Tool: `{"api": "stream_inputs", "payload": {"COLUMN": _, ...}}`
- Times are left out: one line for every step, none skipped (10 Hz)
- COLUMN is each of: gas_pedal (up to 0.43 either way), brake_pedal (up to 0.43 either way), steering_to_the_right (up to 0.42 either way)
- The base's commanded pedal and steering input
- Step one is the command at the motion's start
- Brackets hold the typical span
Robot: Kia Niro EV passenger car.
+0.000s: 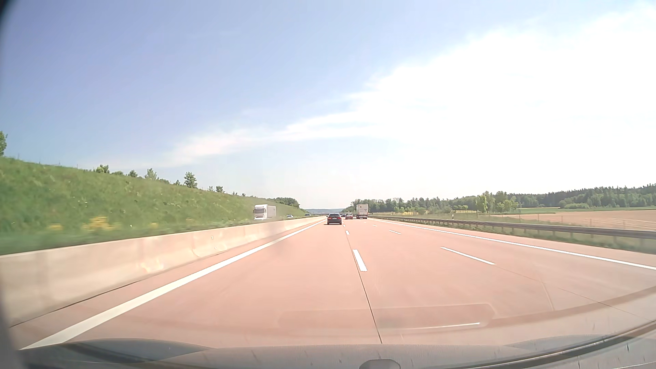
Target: Follow the waypoints while adhering to traffic rules and regulations
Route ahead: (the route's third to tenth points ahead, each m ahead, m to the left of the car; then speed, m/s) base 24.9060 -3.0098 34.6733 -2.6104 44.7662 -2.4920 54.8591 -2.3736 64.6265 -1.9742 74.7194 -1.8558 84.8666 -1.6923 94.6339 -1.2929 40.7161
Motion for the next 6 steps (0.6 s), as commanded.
{"api": "stream_inputs", "payload": {"gas_pedal": 0.000, "brake_pedal": 0.000, "steering_to_the_right": 0.000}}
{"api": "stream_inputs", "payload": {"gas_pedal": 0.000, "brake_pedal": 0.000, "steering_to_the_right": 0.000}}
{"api": "stream_inputs", "payload": {"gas_pedal": 0.000, "brake_pedal": 0.000, "steering_to_the_right": 0.000}}
{"api": "stream_inputs", "payload": {"gas_pedal": 0.000, "brake_pedal": 0.000, "steering_to_the_right": -0.001}}
{"api": "stream_inputs", "payload": {"gas_pedal": 0.000, "brake_pedal": 0.000, "steering_to_the_right": -0.002}}
{"api": "stream_inputs", "payload": {"gas_pedal": 0.000, "brake_pedal": 0.000, "steering_to_the_right": -0.002}}
